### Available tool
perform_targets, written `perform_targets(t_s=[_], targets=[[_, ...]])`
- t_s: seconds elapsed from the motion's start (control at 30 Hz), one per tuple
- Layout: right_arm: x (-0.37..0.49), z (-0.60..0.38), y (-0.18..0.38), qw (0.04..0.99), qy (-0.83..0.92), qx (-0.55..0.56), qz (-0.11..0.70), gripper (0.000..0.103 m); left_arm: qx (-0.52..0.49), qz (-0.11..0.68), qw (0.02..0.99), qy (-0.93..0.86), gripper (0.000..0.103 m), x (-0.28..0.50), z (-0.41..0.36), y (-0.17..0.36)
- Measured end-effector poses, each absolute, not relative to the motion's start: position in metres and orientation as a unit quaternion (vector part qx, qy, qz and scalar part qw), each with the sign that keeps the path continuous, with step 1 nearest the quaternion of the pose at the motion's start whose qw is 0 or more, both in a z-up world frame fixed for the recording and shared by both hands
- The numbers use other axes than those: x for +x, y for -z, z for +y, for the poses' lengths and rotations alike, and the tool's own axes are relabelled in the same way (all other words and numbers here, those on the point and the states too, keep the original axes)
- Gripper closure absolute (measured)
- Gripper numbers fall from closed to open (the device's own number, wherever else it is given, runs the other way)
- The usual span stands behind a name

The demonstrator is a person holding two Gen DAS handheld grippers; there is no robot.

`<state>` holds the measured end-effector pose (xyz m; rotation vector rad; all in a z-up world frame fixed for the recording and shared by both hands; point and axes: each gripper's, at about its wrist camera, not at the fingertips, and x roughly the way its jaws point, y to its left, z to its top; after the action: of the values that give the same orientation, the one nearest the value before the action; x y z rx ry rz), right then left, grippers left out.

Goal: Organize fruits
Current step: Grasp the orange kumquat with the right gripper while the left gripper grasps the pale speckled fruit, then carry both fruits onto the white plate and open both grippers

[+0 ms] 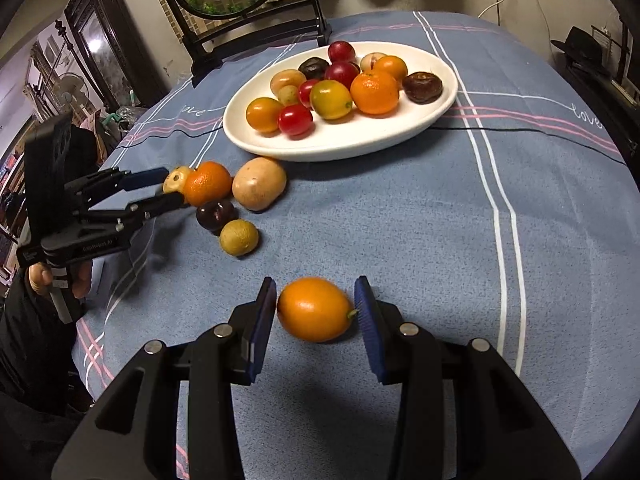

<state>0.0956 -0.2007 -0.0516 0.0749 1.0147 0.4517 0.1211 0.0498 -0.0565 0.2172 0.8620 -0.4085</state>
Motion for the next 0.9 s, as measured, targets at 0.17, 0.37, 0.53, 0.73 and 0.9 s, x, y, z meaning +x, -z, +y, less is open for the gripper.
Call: perform_targets(t_s=[0.17,0.37,0.53,0.73,0.9], targets=[[0.100,-0.197,0.057,0.847,-0.208,0.029,0.489,0.060,0.098,0.419,0.878,0.210,0.065,0.130,0.048,0.060],[0.090,-0.180,0.065,0.845,-0.202,-0.012,0.494,0.060,0.085,0.413,0.882,0.210,0.066,0.128,0.050,0.061],[0.077,-0.173,0.066,0.858,-0.195,-0.021,0.475,0.066,0.056,0.405,0.897,0.167,0.066,0.104,0.055,0.046],[0.076,-0.180,0.052,0.870,-0.192,0.005,0.455,0.066,0.001,0.395,0.908,0.137,0.066,0.073,0.045,0.028],[0.072,-0.182,0.040,0.876,-0.194,0.005,0.441,0.066,-0.005,0.381,0.913,0.147,0.066,0.064,0.026,0.013]])
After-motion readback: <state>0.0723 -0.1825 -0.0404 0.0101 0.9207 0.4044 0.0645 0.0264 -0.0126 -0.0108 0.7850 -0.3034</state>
